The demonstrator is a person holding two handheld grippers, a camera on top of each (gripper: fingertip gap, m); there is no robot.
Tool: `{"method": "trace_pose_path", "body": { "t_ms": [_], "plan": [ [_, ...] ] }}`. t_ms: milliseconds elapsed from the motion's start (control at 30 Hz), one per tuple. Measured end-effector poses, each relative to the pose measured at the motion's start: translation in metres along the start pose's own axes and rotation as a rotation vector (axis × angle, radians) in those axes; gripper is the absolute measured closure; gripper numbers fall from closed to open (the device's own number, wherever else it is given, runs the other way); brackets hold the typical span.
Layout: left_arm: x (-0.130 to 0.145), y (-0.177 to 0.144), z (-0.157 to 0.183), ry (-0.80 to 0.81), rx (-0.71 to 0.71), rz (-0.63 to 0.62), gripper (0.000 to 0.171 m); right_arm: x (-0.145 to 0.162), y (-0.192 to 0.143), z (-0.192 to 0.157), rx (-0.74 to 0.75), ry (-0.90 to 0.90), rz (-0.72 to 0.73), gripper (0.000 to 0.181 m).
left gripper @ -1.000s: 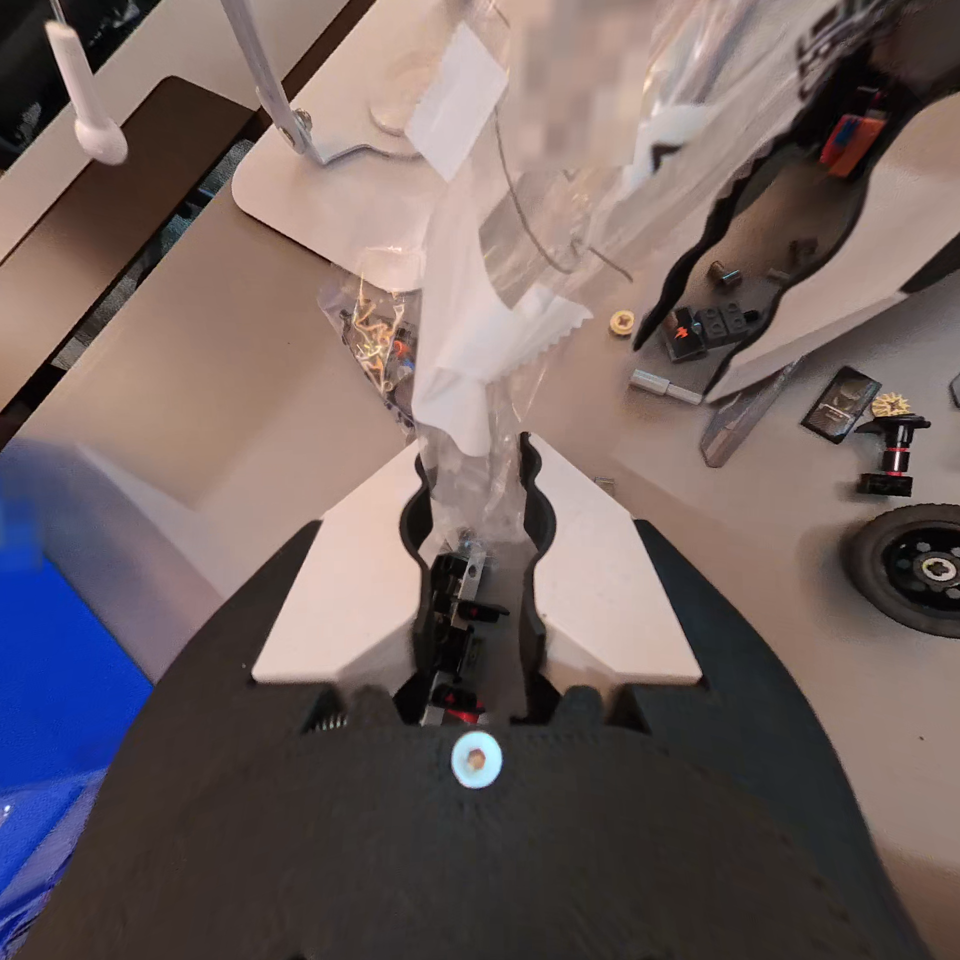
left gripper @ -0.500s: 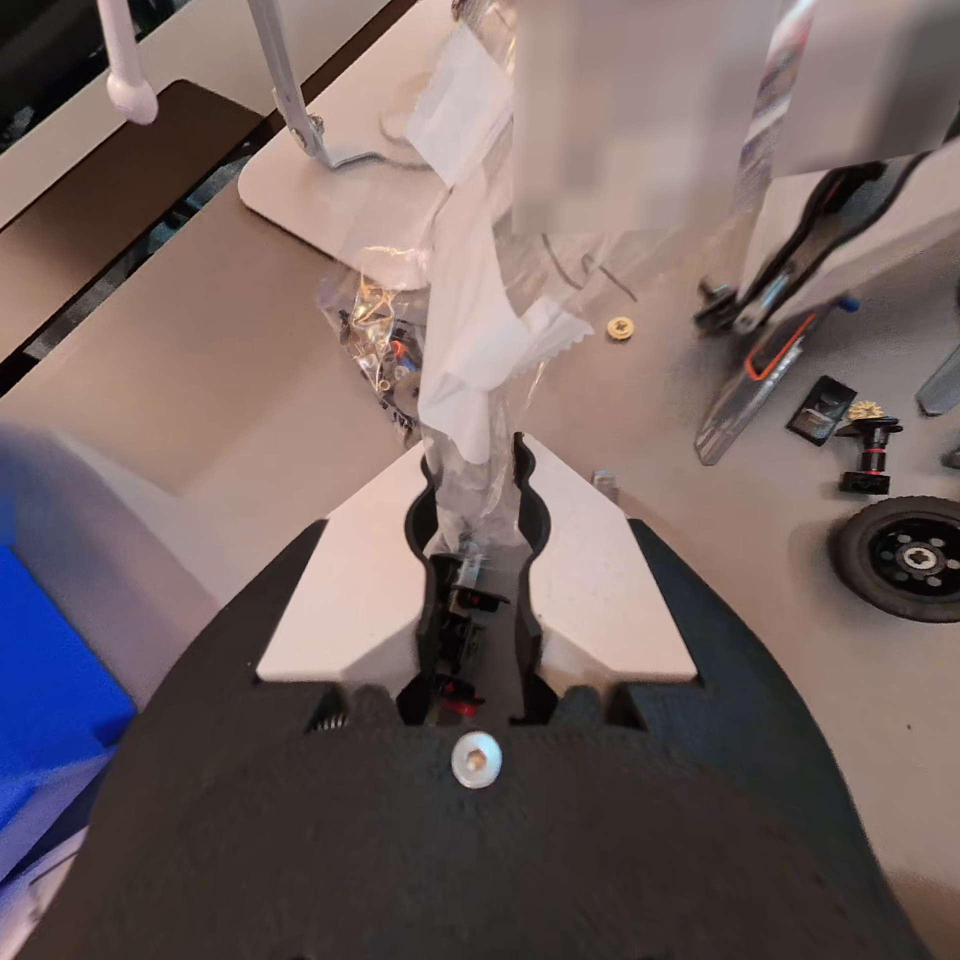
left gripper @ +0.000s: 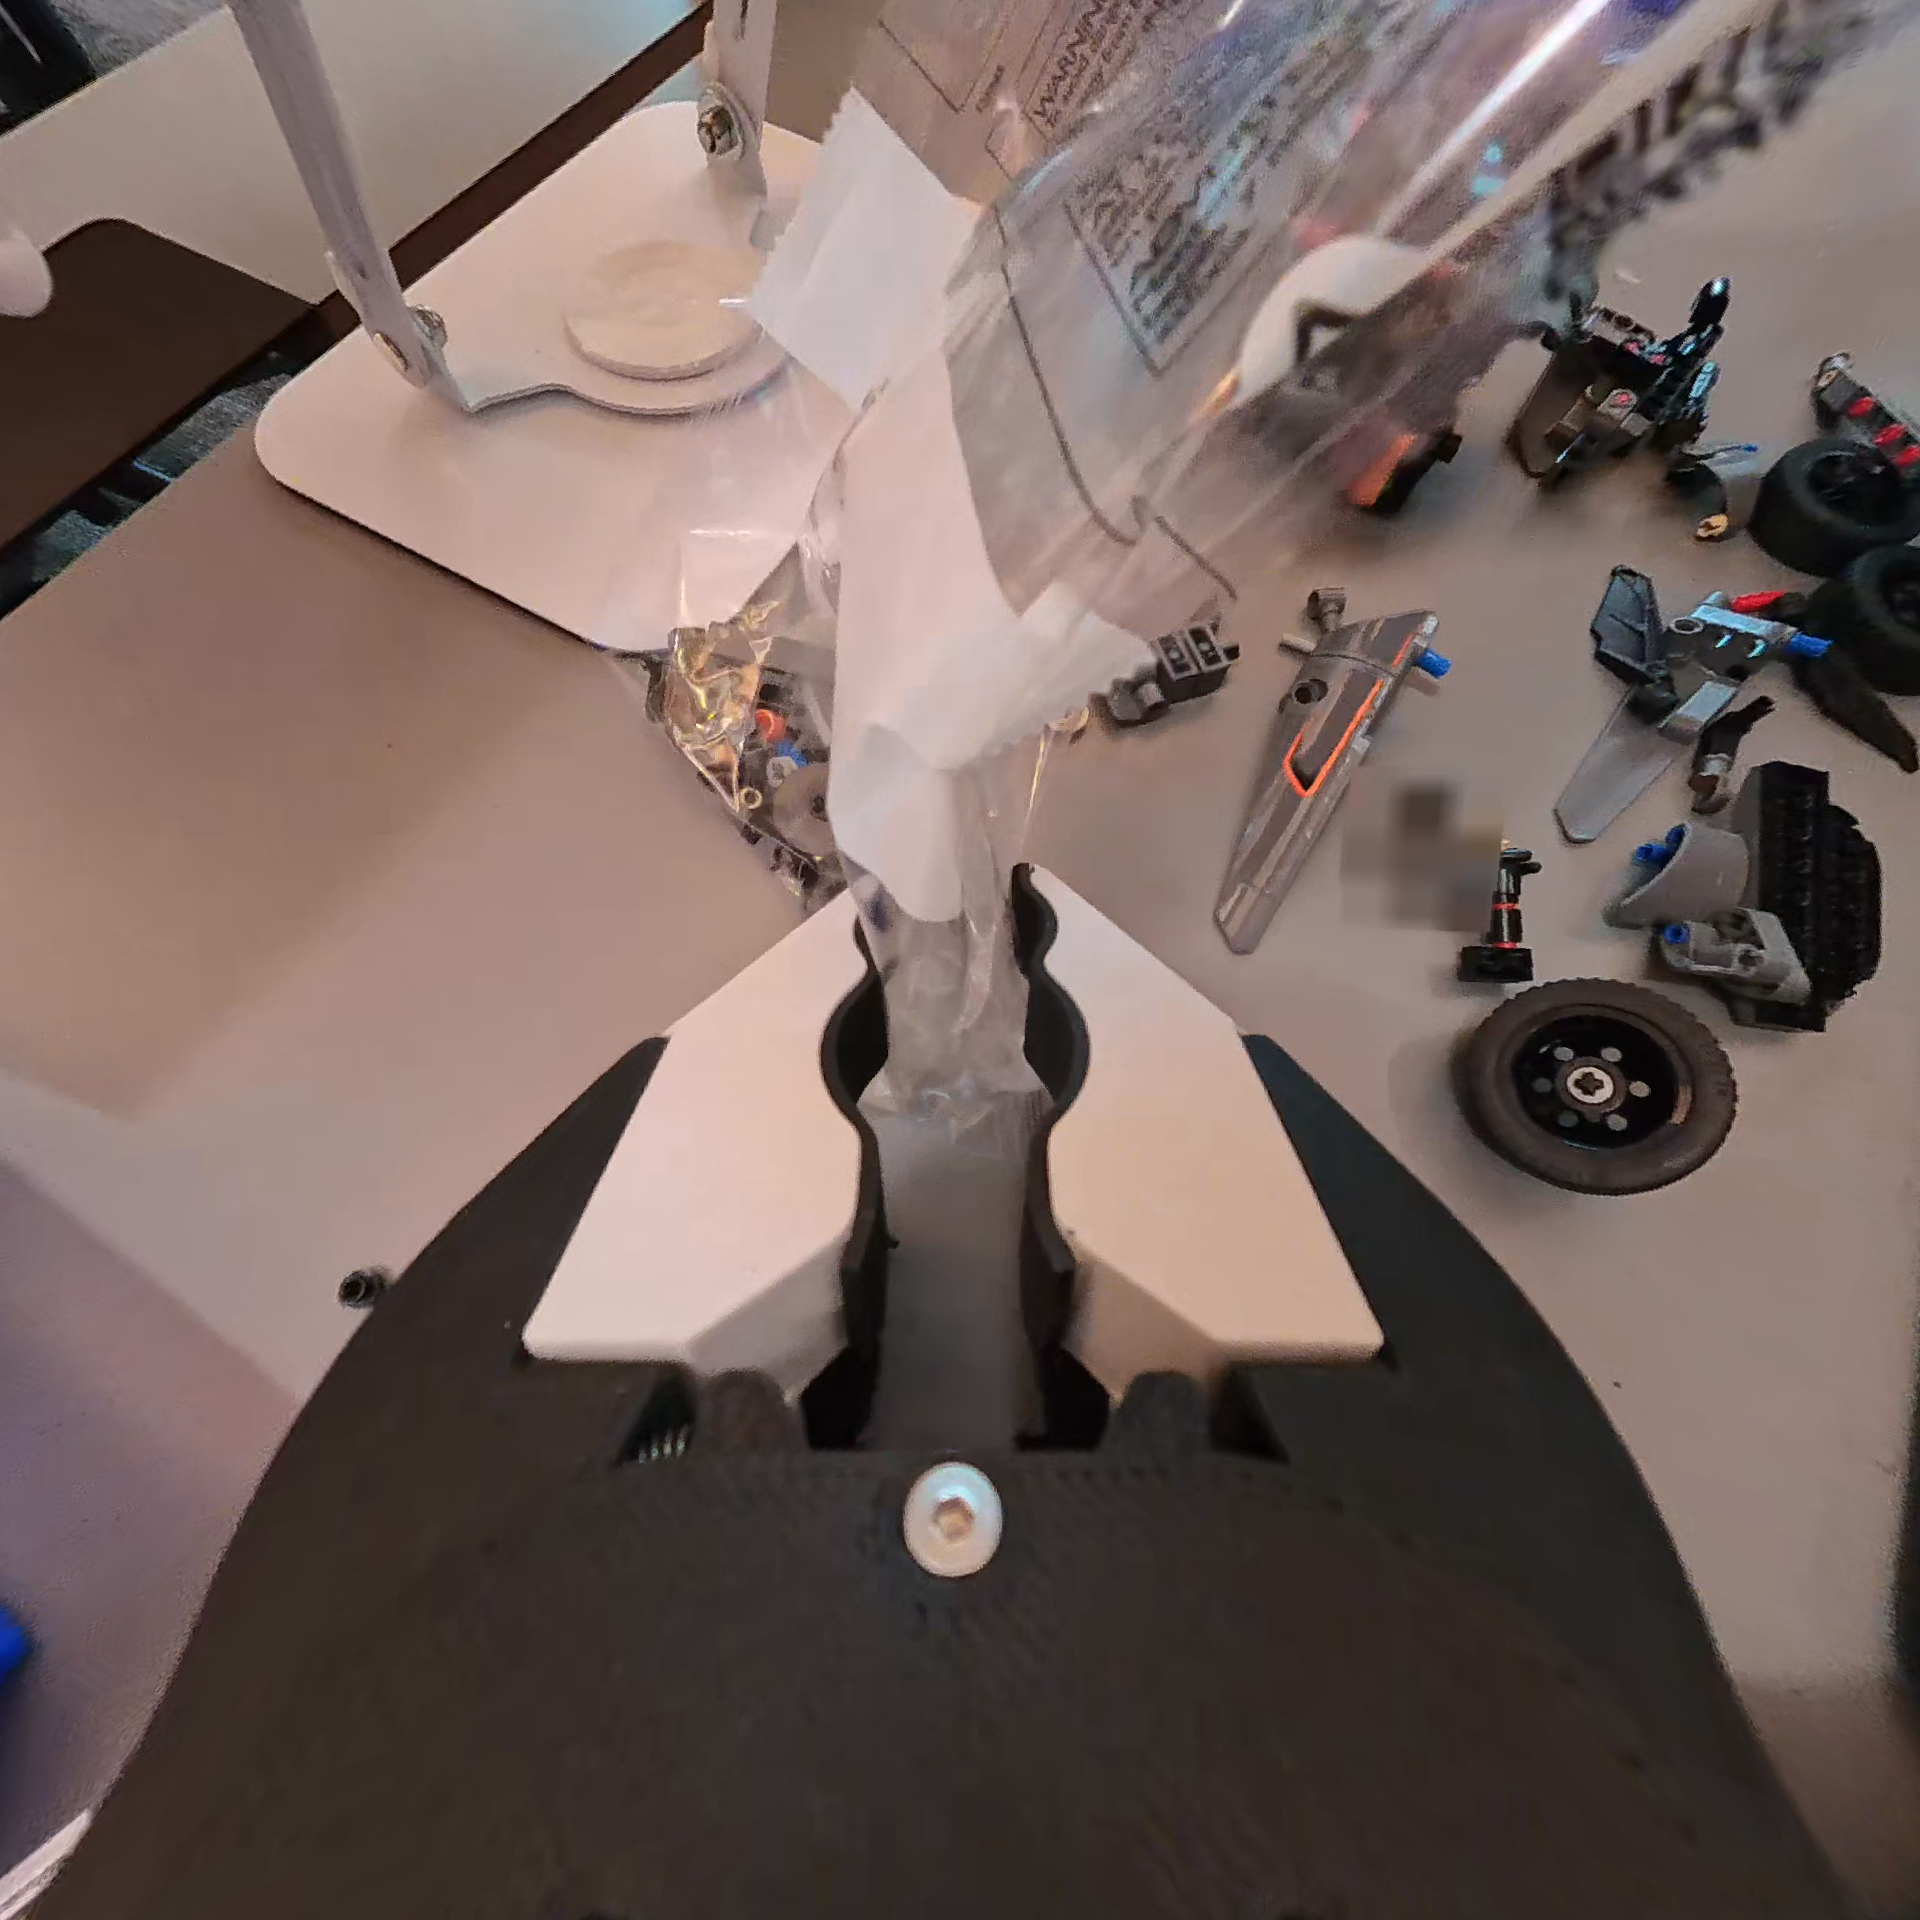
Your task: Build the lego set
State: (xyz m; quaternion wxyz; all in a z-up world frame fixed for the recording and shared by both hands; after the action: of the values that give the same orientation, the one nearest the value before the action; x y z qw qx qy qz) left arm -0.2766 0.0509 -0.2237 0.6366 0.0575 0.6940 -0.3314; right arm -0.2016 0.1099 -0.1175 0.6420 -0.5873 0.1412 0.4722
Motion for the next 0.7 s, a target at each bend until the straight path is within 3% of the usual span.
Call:
{"method": "trace_pose_path", "body": {
  "t_ms": [267,433,700],
  "plan": [
    [-0.003,0.002,0.004,-0.045,0.043,0.029,0.151,-0.012,-0.039,-0.001,-0.058,0.007,0.044,0.177],
    [-0.005,0.004,0.01,-0.07,0.078,0.039,0.151,0.023,-0.037,0.009,-0.032,0.02,-0.126,0.177],
    [-0.004,0.009,0.012,-0.084,0.102,0.039,0.152,0.054,-0.035,0.021,0.024,0.003,-0.329,0.177]
  ]
}}
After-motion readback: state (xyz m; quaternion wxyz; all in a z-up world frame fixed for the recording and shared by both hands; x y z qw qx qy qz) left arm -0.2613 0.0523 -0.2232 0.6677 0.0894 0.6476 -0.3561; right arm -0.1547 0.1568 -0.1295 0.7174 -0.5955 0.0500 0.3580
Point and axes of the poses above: each gripper's, where its closed fingertips meet, y out along the fingers, x out of its underside, z = x × y across the jaws, the point moved 1 cm from there along -y, back along the fingers, and after that the axes turned 14 degrees about z, right-handed, at the moved point
